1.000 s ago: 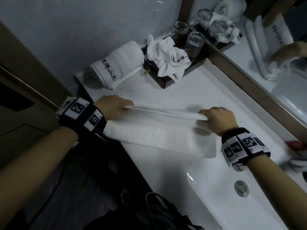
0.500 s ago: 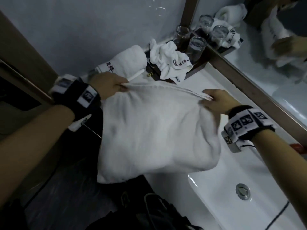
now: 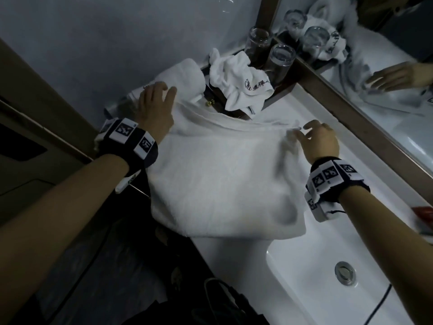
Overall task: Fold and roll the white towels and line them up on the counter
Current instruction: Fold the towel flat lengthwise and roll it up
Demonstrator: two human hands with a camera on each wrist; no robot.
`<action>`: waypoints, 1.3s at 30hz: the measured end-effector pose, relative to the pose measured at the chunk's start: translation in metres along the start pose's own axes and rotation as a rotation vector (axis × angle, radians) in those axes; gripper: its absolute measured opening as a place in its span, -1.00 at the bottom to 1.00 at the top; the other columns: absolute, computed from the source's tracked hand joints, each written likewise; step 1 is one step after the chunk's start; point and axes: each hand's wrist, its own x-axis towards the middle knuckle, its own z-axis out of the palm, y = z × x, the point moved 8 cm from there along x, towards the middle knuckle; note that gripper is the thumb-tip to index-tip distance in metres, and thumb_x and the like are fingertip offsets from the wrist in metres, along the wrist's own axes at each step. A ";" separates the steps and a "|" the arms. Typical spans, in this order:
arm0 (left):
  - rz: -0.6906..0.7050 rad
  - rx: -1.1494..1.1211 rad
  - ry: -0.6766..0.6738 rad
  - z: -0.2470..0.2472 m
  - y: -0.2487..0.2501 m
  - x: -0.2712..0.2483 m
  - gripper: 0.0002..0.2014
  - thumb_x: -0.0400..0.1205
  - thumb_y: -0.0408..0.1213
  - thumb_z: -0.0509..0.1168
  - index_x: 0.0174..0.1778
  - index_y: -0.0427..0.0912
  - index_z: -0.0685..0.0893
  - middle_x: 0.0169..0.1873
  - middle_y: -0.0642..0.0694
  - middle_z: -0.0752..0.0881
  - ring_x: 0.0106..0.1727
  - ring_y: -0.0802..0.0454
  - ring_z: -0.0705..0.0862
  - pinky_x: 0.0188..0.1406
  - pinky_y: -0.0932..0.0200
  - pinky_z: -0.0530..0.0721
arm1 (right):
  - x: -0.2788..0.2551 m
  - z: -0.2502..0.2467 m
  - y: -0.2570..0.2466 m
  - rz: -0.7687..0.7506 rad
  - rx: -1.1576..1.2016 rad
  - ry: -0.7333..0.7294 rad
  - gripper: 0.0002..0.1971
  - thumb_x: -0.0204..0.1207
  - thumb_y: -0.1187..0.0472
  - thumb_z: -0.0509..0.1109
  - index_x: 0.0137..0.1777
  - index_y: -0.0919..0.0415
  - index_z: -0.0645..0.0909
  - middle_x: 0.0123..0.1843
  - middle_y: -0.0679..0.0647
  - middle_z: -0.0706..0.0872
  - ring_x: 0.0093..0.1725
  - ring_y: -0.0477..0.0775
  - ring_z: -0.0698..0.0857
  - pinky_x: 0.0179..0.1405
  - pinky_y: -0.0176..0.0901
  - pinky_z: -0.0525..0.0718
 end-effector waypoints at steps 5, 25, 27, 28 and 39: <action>0.041 -0.097 -0.157 0.050 0.033 -0.041 -0.45 0.51 -0.38 0.31 0.43 -0.33 0.32 0.43 -0.37 0.30 0.38 -0.29 0.35 0.33 -0.15 0.32 | -0.004 0.023 0.018 0.103 0.378 -0.092 -0.64 0.58 0.23 0.29 0.35 0.28 0.40 0.02 0.28 0.75 -0.02 0.25 0.73 0.01 -0.10 0.60; 0.340 -0.038 -0.585 0.138 0.067 -0.149 -0.17 0.43 0.47 -0.14 0.53 0.28 -0.35 0.62 0.02 -0.33 0.63 -0.02 -0.30 0.52 -0.31 -0.23 | 0.022 0.056 0.007 0.007 0.274 -0.246 -0.48 0.17 -0.06 0.65 -0.04 0.32 0.66 0.16 0.11 0.46 0.00 0.06 0.56 -0.06 -0.36 0.47; 0.260 -0.172 -0.571 0.125 0.064 -0.122 -0.22 0.47 0.37 0.04 0.57 0.24 -0.08 0.60 0.01 -0.01 0.59 -0.05 0.03 0.46 -0.15 0.02 | 0.017 0.070 0.007 0.005 0.194 -0.365 -0.38 0.23 0.09 0.65 0.21 0.36 0.52 0.34 0.14 0.24 0.24 0.11 0.48 0.27 -0.27 0.46; 0.208 -0.258 -0.495 0.114 0.063 -0.101 -0.29 0.52 0.21 0.16 0.56 0.16 0.07 0.53 -0.05 0.15 0.51 -0.09 0.19 0.39 -0.07 0.13 | 0.015 0.075 0.003 -0.040 0.109 -0.376 -0.36 0.29 0.16 0.59 0.32 0.37 0.44 0.41 0.19 0.19 0.34 0.19 0.42 0.37 -0.17 0.42; 0.329 0.194 -0.145 0.059 0.003 0.038 -0.78 0.52 -0.24 0.33 -0.05 -0.33 0.69 0.20 -0.29 0.62 0.16 -0.24 0.59 0.18 -0.09 0.38 | 0.041 0.047 -0.011 -0.158 -0.097 -0.045 -0.73 0.59 0.10 0.18 0.12 0.30 0.37 -0.03 0.33 0.66 -0.18 0.31 0.56 -0.29 -0.01 0.32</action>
